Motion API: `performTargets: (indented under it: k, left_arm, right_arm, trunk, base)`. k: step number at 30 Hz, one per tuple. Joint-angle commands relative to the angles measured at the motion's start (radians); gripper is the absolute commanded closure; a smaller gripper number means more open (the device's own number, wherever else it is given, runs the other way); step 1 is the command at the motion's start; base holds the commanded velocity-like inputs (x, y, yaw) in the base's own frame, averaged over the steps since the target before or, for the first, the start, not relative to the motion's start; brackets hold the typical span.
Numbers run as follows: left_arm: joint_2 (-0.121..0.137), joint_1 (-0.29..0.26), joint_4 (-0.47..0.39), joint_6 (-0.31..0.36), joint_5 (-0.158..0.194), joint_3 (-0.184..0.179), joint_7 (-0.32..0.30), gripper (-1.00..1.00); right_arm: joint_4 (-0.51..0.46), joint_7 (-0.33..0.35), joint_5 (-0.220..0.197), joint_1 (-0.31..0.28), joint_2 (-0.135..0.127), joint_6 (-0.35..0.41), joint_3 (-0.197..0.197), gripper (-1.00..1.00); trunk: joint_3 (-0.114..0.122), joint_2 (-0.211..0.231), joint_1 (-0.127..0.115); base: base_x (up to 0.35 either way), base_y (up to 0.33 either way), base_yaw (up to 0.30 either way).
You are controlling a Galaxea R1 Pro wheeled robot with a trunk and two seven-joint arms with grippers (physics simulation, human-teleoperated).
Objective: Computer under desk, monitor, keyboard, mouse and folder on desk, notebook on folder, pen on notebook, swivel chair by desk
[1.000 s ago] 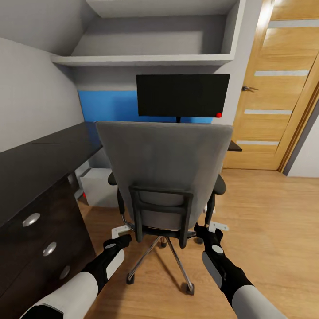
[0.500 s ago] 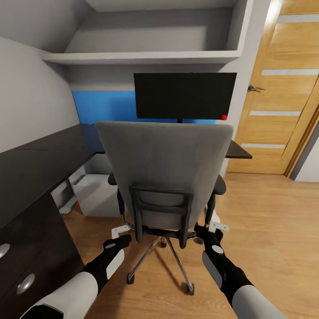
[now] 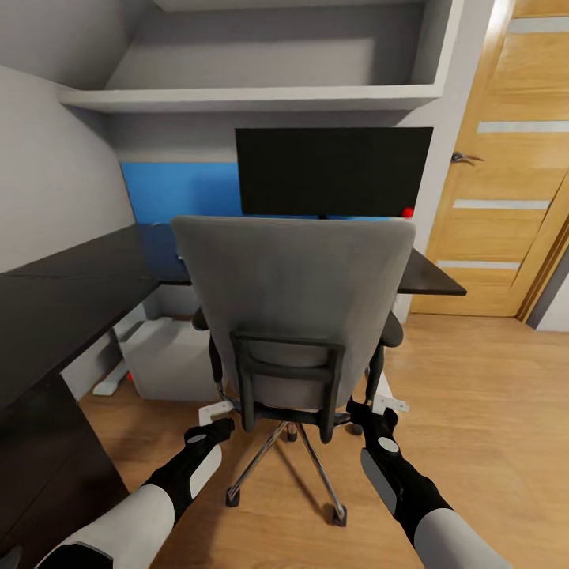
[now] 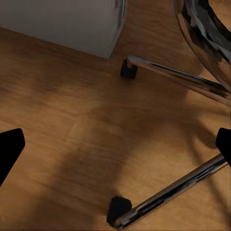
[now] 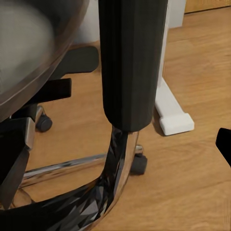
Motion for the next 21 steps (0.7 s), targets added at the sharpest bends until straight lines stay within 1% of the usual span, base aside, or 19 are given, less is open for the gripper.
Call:
performTargets:
  k: [1,8,14,17,21]
  left_arm:
    - [0.001,0.000,-0.001,0.005,0.006,-0.009,0.008,-1.00]
    - [0.001,0.000,-0.002,-0.024,0.008,-0.009,0.007,-1.00]
    - [0.001,0.000,-0.001,-0.026,0.007,-0.009,0.008,-1.00]
    - [0.000,0.000,0.001,-0.025,0.007,-0.009,0.009,-1.00]
    - [0.001,0.000,0.001,-0.026,0.007,-0.009,0.010,-1.00]
  right_arm:
    - [0.000,-0.005,-0.010,-0.001,0.000,-0.006,0.007,-1.00]
    - [0.000,-0.005,-0.009,-0.001,-0.001,-0.006,0.007,-1.00]
    - [0.000,-0.005,-0.009,-0.001,-0.001,-0.006,0.007,-1.00]
    - [0.000,-0.005,-0.009,-0.001,-0.001,-0.006,0.007,-1.00]
    - [0.000,-0.005,-0.009,-0.001,-0.001,-0.006,0.007,-1.00]
  trunk:
    - [-0.001,0.000,0.000]
    - [-0.001,0.000,0.000]
    - [-0.001,0.000,0.000]
    - [-0.001,0.000,0.000]
    - [-0.001,0.000,0.000]
  base:
    - [0.226,0.000,0.000]
    - [0.283,0.000,0.000]
    - [0.238,0.000,0.000]
    - [0.167,0.000,0.000]
    - [0.038,0.000,0.000]
